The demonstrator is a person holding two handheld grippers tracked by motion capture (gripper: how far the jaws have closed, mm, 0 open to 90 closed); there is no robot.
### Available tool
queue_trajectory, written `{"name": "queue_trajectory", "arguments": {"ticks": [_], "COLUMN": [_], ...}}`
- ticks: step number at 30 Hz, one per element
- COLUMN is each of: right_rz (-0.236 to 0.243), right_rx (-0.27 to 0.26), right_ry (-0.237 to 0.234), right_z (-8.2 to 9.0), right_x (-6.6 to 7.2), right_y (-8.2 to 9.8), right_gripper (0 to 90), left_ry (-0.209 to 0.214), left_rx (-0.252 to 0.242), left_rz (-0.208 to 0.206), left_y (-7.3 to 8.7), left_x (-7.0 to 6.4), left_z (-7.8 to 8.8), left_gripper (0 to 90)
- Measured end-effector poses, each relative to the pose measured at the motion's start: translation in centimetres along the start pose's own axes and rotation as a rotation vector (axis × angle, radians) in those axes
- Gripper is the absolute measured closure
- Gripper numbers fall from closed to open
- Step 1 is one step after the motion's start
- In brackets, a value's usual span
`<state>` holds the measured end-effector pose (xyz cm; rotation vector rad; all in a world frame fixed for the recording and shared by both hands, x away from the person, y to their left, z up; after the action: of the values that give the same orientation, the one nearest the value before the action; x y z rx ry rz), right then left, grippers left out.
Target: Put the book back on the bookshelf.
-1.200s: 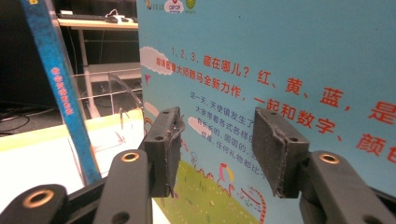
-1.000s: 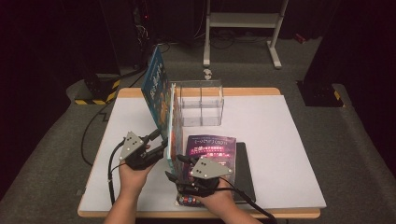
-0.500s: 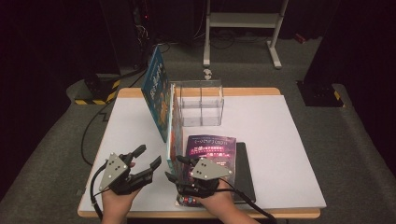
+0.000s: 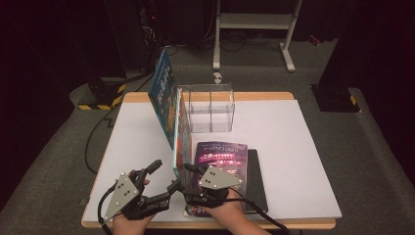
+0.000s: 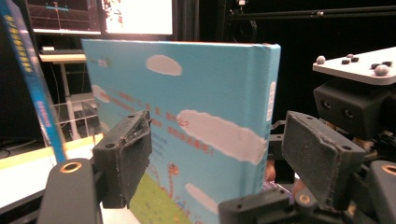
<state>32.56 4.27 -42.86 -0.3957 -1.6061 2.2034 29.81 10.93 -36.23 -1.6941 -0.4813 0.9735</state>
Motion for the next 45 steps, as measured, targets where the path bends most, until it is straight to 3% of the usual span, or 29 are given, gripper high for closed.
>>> {"name": "queue_trajectory", "arguments": {"ticks": [7, 11, 15, 19, 23, 25, 28, 31, 34, 36, 42, 45], "right_rz": [-0.003, -0.007, -0.001, -0.009, -0.025, -0.039, -0.064, -0.035, -0.122, -0.140, -0.217, -0.212], "right_rx": [-0.001, -0.003, 0.010, 0.018, -0.022, -0.037, -0.030, 0.018, 0.061, 0.090, 0.080, 0.074], "right_ry": [0.001, 0.001, 0.000, -0.010, -0.005, 0.018, 0.091, 0.227, 0.278, 0.315, 0.333, 0.334], "right_z": [0.1, 0.1, 0.6, 2.3, 5.3, 6.7, 8.2, 8.8, 9.0, 9.5, 10.2, 10.2], "right_x": [0.0, 0.0, 0.1, 0.2, 0.2, -0.6, -3.4, -7.2, -10.3, -11.6, -13.1, -12.9], "right_y": [0.1, 0.1, 0.4, 1.3, 1.8, 2.1, 2.9, 4.5, 6.9, 8.3, 9.0, 8.7], "right_gripper": [39.7, 40.2, 39.7, 38.8, 38.7, 38.8, 39.2, 39.4, 40.1, 40.6, 40.7, 40.9], "left_ry": [-0.027, -0.025, -0.035, -0.057, -0.068, -0.072, -0.067, -0.056, -0.051, -0.054, -0.057, -0.061], "left_rx": [-0.003, -0.012, -0.024, -0.028, -0.026, -0.026, -0.022, -0.010, -0.005, -0.004, -0.001, 0.000], "left_rz": [0.000, -0.038, -0.048, -0.052, -0.058, -0.057, -0.053, -0.053, -0.053, -0.049, -0.047, -0.042], "left_y": [0.5, 0.8, 0.7, 0.5, 0.4, 0.4, 0.4, 0.3, 0.4, 0.3, 0.2, 0.1], "left_x": [0.1, -0.4, -0.5, -0.1, 0.1, 0.2, 0.2, 0.2, 0.1, 0.2, 0.3, 0.4], "left_z": [-1.4, -1.3, -1.3, -1.1, -0.9, -0.8, -0.8, -0.8, -0.8, -0.8, -0.5, -0.4], "left_gripper": [38.5, 45.6, 50.3, 52.3, 52.5, 52.6, 52.7, 52.8, 53.2, 53.5, 56.5, 59.2]}}
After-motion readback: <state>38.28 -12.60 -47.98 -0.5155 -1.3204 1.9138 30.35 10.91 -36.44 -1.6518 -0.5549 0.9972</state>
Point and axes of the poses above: each handheld gripper's, and its own axes: z roughly backward along the jaws, y roughly out of its underside, x roughly to its left, the point moved 8 cm from there along -z, roughly forward along the jaws, and after that the axes turned 5 degrees about x, right-handed, at the moved point
